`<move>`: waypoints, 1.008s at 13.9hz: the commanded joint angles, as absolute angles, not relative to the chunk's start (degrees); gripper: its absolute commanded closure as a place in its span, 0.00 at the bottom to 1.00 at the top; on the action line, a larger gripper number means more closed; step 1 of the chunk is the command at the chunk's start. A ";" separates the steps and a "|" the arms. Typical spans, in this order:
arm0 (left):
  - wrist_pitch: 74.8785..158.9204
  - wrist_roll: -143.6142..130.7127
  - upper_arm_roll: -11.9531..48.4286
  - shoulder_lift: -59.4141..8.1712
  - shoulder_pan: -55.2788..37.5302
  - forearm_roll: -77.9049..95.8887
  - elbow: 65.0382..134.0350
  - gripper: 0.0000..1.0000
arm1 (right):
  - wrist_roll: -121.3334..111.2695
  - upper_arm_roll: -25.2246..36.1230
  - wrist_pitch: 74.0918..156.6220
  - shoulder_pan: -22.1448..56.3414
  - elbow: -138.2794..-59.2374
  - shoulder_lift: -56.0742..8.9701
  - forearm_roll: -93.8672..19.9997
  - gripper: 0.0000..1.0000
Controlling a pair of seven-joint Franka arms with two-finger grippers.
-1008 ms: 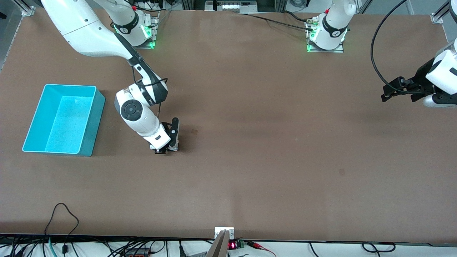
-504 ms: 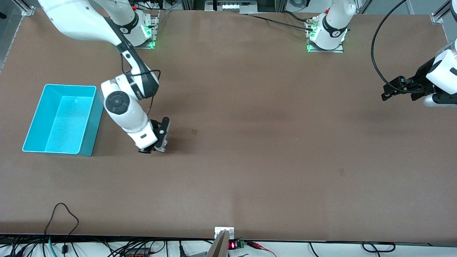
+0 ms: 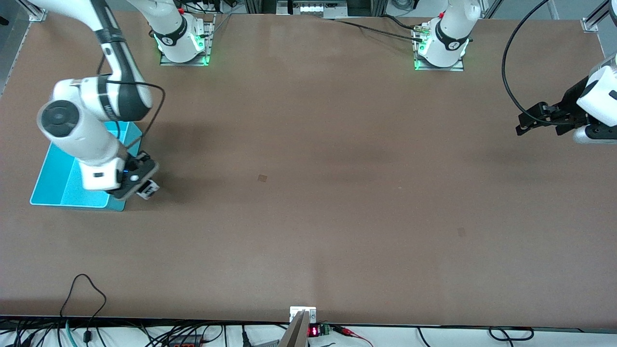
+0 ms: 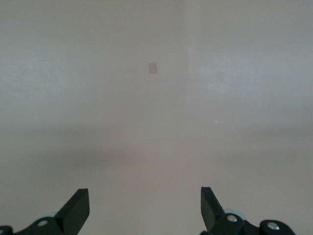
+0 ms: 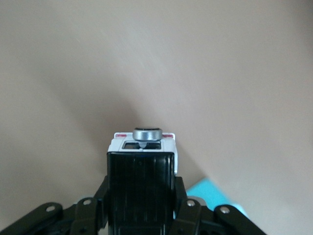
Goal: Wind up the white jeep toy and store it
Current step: 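Carry the jeep with the right gripper and lower it into the bin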
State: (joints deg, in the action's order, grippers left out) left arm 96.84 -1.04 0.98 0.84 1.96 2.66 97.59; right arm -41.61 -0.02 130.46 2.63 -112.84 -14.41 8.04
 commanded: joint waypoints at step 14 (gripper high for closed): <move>96.24 -0.79 1.32 2.20 2.46 2.64 98.53 0.00 | -22.24 20.74 137.71 2.46 -124.45 -16.25 2.20 1.00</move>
